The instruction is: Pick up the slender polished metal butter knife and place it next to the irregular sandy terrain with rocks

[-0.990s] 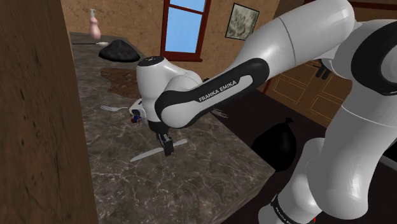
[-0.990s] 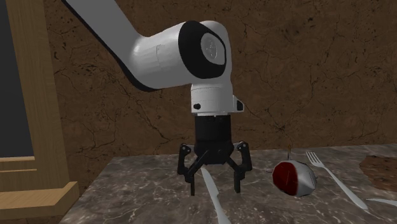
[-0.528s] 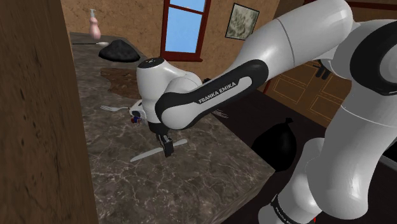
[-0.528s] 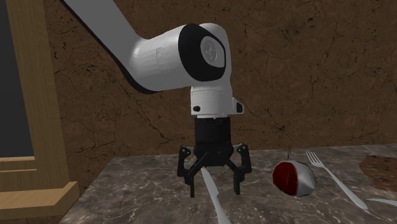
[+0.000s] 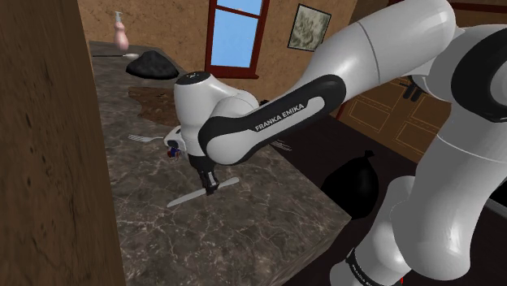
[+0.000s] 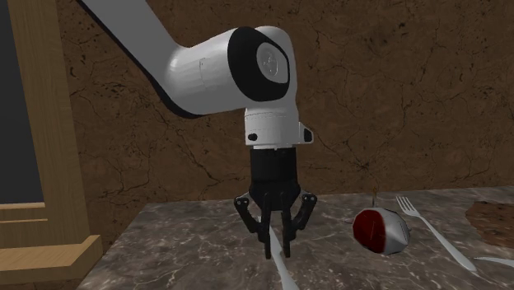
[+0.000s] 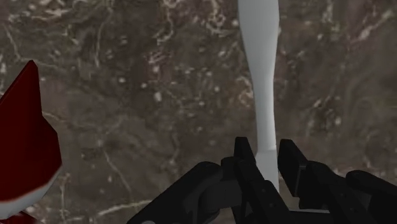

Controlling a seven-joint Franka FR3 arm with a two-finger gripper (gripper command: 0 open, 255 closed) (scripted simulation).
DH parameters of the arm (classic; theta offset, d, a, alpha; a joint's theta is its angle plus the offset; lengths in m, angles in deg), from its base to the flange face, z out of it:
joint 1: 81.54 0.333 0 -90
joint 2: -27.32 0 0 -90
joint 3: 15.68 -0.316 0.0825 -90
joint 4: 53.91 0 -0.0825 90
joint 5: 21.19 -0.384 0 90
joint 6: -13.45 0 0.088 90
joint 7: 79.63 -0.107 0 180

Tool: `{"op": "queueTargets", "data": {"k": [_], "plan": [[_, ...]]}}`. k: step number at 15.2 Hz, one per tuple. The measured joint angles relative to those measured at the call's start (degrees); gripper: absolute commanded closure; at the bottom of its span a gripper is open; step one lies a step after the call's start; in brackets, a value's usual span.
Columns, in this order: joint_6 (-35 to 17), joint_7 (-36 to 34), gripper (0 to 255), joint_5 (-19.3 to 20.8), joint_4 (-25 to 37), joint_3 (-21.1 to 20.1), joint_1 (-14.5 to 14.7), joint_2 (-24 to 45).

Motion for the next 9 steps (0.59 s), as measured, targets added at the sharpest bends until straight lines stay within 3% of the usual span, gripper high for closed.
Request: {"op": "queueTargets", "data": {"k": [9], "plan": [[4.2, 1.0, 255, -0.9, 1.8, 0.0, -0.2, -1.8]]}}
